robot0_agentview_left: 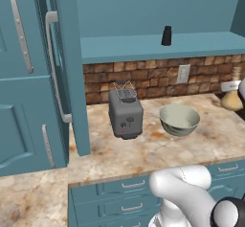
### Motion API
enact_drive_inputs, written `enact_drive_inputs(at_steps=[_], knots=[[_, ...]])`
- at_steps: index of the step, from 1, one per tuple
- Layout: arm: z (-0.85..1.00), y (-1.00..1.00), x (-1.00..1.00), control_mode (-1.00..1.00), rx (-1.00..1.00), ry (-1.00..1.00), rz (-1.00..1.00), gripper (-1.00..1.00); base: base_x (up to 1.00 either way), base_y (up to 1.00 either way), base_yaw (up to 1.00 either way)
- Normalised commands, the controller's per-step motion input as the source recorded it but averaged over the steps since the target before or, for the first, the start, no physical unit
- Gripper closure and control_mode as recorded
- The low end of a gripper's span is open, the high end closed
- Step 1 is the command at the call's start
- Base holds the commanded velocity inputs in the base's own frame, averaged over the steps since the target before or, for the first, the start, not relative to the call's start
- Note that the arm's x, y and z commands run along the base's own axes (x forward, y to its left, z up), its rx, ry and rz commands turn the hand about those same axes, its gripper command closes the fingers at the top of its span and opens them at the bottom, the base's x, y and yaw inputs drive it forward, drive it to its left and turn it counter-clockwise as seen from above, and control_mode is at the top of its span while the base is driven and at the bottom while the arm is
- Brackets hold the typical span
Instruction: Retrieve the bottle and the shaker from the cabinet and place them next to the mixing bowl on the counter. Then add garlic from the fridge to the mixing bowl.
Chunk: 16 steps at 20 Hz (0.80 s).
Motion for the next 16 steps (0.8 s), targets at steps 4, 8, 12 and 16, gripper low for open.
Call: enact_drive_inputs(at_steps=[4, 8, 12, 16], knots=[[-0.38, -0.44, 0.35, -1.0, 0.0, 0.02, 0.01, 1.0, 0.0, 0.0, 0.0], [-0.5, -0.1, 0.36, -1.0, 0.0, 0.0, 0.0, 1.0, 0.0, 0.0, 0.0], [-0.54, -0.07, 0.39, -1.0, 0.0, 0.0, 0.0, 1.0, 0.0, 0.0, 0.0], [-0.52, -0.02, 0.41, -1.0, 0.0, 0.0, 0.0, 1.0, 0.0, 0.0, 0.0]])
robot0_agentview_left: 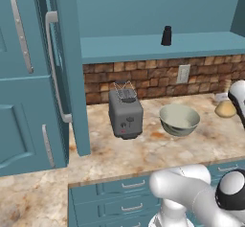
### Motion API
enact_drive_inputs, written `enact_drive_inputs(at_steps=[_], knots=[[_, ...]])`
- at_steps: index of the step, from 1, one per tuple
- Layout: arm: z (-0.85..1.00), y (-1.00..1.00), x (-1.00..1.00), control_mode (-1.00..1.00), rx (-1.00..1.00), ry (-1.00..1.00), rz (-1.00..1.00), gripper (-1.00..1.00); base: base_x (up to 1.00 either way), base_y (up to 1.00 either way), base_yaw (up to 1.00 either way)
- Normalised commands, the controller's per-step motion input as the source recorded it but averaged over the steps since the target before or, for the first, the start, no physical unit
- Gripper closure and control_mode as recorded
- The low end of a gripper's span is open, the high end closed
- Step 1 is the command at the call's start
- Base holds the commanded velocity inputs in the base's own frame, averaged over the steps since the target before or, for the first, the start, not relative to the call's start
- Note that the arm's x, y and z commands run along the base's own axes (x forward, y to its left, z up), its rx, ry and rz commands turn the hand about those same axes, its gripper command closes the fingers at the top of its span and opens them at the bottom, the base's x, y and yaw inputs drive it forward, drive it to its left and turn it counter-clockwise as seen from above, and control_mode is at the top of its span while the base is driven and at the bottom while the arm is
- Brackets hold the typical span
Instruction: Retrieve the bottle and the shaker from the cabinet and place them next to the mixing bowl on the counter. Then add garlic from the fridge to the mixing bowl.
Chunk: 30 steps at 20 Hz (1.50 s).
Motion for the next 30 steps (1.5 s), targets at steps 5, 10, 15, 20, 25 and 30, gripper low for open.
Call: enact_drive_inputs(at_steps=[5, 10, 15, 20, 25, 30], knots=[[-0.12, -0.05, 0.23, -1.0, 0.0, -0.01, 0.1, 1.0, 0.0, 0.0, 0.0], [0.0, -0.27, 0.08, -1.0, 0.0, -0.11, 0.01, 1.0, 0.0, 0.0, 0.0], [-0.09, 0.06, 0.0, -1.0, 0.0, -0.04, 0.02, 1.0, 0.0, 0.0, 0.0], [-0.13, 0.08, 0.0, -1.0, 0.0, 0.0, 0.13, 1.0, 0.0, 0.0, 0.0], [-0.06, 0.0, 0.0, -1.0, -0.01, 0.0, 0.1, 1.0, 0.0, 0.0, 0.0], [0.0, 0.03, 0.0, -1.0, 0.0, 0.0, 0.03, 1.0, 0.0, 0.0, 0.0]])
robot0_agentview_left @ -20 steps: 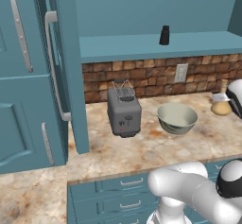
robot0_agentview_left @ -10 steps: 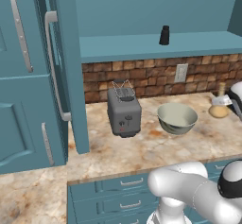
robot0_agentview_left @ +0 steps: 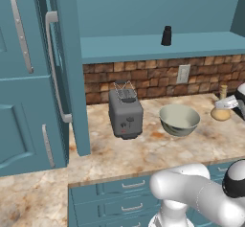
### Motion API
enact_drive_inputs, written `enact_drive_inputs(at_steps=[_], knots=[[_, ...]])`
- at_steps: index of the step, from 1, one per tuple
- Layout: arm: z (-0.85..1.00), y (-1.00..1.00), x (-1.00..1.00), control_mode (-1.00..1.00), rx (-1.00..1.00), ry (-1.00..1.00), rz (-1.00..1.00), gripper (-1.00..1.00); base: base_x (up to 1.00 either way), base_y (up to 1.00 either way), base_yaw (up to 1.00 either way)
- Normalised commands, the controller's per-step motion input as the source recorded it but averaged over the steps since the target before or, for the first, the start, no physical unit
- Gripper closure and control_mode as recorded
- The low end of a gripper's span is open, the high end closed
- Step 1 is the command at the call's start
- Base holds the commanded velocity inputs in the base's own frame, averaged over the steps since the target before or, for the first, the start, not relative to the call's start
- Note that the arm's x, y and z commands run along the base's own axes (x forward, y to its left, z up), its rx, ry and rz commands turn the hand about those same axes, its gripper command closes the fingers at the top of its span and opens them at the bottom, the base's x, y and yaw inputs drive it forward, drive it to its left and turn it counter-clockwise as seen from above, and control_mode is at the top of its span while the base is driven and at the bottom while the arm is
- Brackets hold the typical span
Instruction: Retrieve the bottle and the shaker from the cabinet and place them next to the mixing bowl on the counter. Then add garlic from the fridge to the mixing bowl.
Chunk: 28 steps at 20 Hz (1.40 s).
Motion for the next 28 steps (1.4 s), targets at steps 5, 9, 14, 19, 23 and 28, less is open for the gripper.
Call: enact_drive_inputs(at_steps=[5, 9, 14, 19, 23, 28], knots=[[-0.16, 0.17, 0.0, -1.0, 0.0, 0.0, 0.0, 1.0, 0.0, 0.0, 0.0], [-0.42, -0.01, 0.0, -1.0, 0.0, 0.0, -0.04, 1.0, 0.0, 0.0, 0.0], [-0.41, 0.0, 0.01, -1.0, 0.0, 0.0, -0.06, 1.0, 0.0, 0.0, 0.0], [-0.41, 0.0, 0.15, -1.0, 0.0, 0.0, -0.05, 1.0, 0.0, 0.0, 0.0], [-0.13, -0.11, 0.3, -1.0, 0.0, 0.0, 0.0, 1.0, 0.0, 0.0, 0.0], [0.0, -0.26, 0.18, -1.0, 0.01, 0.0, 0.1, 1.0, 0.0, 0.0, 0.0]])
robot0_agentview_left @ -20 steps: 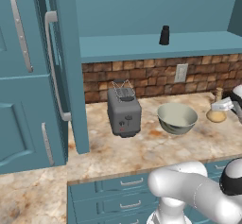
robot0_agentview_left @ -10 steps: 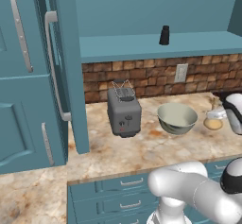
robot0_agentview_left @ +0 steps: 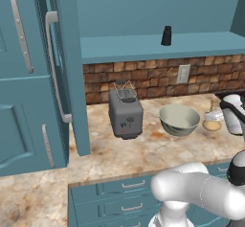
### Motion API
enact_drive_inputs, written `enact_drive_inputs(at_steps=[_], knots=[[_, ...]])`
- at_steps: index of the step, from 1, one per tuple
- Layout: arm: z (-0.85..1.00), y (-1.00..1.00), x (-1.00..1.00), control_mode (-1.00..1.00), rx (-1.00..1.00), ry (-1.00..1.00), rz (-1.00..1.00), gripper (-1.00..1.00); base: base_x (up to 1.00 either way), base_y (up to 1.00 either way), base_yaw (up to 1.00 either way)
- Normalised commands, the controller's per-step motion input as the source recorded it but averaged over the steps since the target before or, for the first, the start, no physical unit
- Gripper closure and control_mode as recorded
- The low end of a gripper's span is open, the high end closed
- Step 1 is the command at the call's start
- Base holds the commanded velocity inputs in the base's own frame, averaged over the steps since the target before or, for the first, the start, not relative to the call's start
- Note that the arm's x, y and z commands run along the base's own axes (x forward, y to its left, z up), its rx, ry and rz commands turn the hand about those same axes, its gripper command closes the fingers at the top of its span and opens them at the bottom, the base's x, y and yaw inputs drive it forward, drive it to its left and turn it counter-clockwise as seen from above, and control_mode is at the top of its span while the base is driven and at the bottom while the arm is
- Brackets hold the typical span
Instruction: Retrieve the bottle and the shaker from the cabinet and place them next to the mixing bowl on the counter. Then add garlic from the fridge to the mixing bowl.
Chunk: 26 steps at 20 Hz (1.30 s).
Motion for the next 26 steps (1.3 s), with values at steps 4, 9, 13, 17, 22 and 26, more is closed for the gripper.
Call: enact_drive_inputs(at_steps=[4, 9, 13, 17, 22, 26], knots=[[0.0, -0.26, 0.01, -1.0, 0.01, 0.01, 0.19, 1.0, 0.0, 0.0, 0.0], [-0.08, -0.05, 0.0, -1.0, 0.0, 0.0, 0.2, 1.0, 0.0, 0.0, 0.0], [-0.06, 0.0, 0.09, -1.0, 0.0, -0.05, 0.16, 1.0, 0.0, 0.0, 0.0], [0.0, 0.0, 0.22, -1.0, 0.01, -0.03, 0.12, 1.0, 0.0, 0.0, 0.0], [-0.12, 0.0, 0.31, -1.0, 0.05, 0.0, 0.02, 1.0, 0.0, 0.0, 0.0], [-0.26, 0.0, 0.16, -1.0, 0.0, 0.01, 0.0, 1.0, 0.0, 0.0, 0.0]])
